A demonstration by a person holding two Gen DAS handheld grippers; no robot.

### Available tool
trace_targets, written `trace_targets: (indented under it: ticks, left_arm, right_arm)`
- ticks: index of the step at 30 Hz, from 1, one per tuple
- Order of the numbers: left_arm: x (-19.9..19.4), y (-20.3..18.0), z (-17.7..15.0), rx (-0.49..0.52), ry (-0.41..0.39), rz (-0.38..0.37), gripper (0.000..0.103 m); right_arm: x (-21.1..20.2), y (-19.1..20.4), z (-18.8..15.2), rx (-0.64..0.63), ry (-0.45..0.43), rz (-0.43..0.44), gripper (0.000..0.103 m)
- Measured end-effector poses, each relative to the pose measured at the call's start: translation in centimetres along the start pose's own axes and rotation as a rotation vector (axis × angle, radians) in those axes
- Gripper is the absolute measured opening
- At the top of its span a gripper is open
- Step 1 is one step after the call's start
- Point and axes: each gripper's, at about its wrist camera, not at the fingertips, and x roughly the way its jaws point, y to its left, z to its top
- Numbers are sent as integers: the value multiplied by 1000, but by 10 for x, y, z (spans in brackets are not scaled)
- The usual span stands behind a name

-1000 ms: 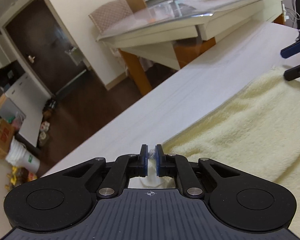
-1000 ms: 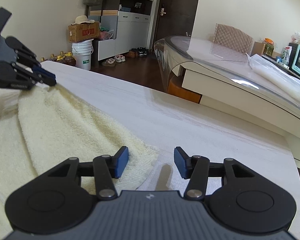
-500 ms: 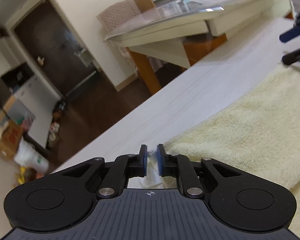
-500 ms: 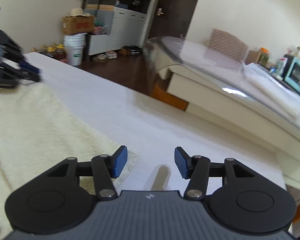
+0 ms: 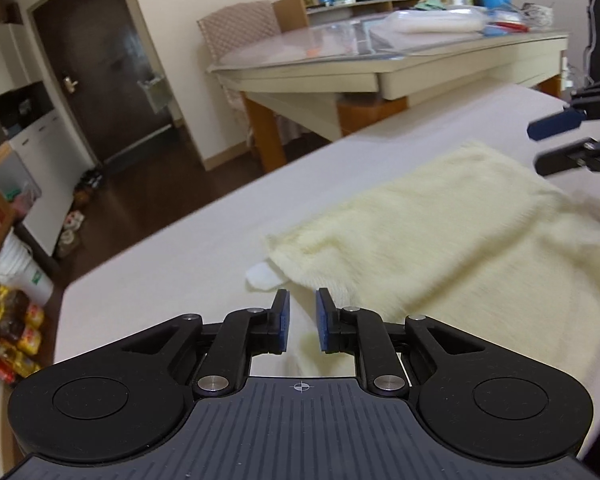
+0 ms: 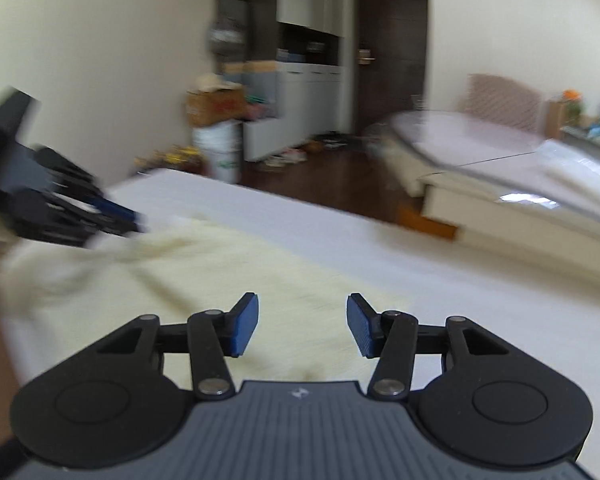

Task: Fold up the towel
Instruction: 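Spread the towel flat on the table with both grippers holding corners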

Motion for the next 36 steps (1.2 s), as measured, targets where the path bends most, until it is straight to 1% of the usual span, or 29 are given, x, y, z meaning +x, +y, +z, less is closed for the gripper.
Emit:
trace_targets:
  ticks: [2,3,5,8,13,14,15,16,17,21,25,26,27,28,30,34,36]
  left_arm:
    - [-11,-1,-9,-12,-2,-11,31]
    - [-17,-2,-13,-19,0,-22,32]
    - [-26,-3,-23,-24,8,-34,32]
    - [-36,-6,-38,-17,27,-40,34]
    - [-46,-10,-50,-1,39,-59,37]
    - [-48,-10,-51,-6,41,-66,38]
    - [-49,-9,-51,-10,46,-71,38]
    - [-50,-9,-52,-11,46,-72,38]
    - [-51,-10,-52,-10,52,-76,39]
    - [-52,-18,-55,6,77,-98,39]
    - [-59,-31,-59,19,98,-167,39]
    - [-61,-34,-59,23,99,-174,39]
    - [-61,-34,-59,22,99,-174,41]
    - [-61,-33,-59,8,97,-154,43]
    - [-63,-29,-58,-19,93,-113,43]
    - [-56,-25,-61,-55,108,-75,42]
    - [-58,-28,-62,-50,110,-76,42]
  right_arm:
    - [-12,4,-7,15,16,62,55]
    - [-19,6,-12,31,31,94,55]
    - [-24,6,-21,46,60,102,55]
    - [-22,3,-31,55,106,96,55]
    - [-9,0,-40,88,137,111,54]
    - [-8,-1,-41,101,132,118,42]
    - [-8,-2,-41,112,133,126,26]
    - [-9,-3,-42,116,134,137,6]
    - [-14,-2,-44,110,136,149,6]
    - [-39,5,-49,52,142,151,6]
    - [-63,5,-53,13,126,142,6]
    - [-66,6,-55,-5,127,137,6]
    - [-67,7,-55,-23,131,133,6]
    - [-68,8,-56,-37,135,129,6]
    - [-68,11,-58,-63,139,118,7]
    - [-65,16,-58,-89,122,111,7]
    - [-64,20,-59,-131,113,102,7]
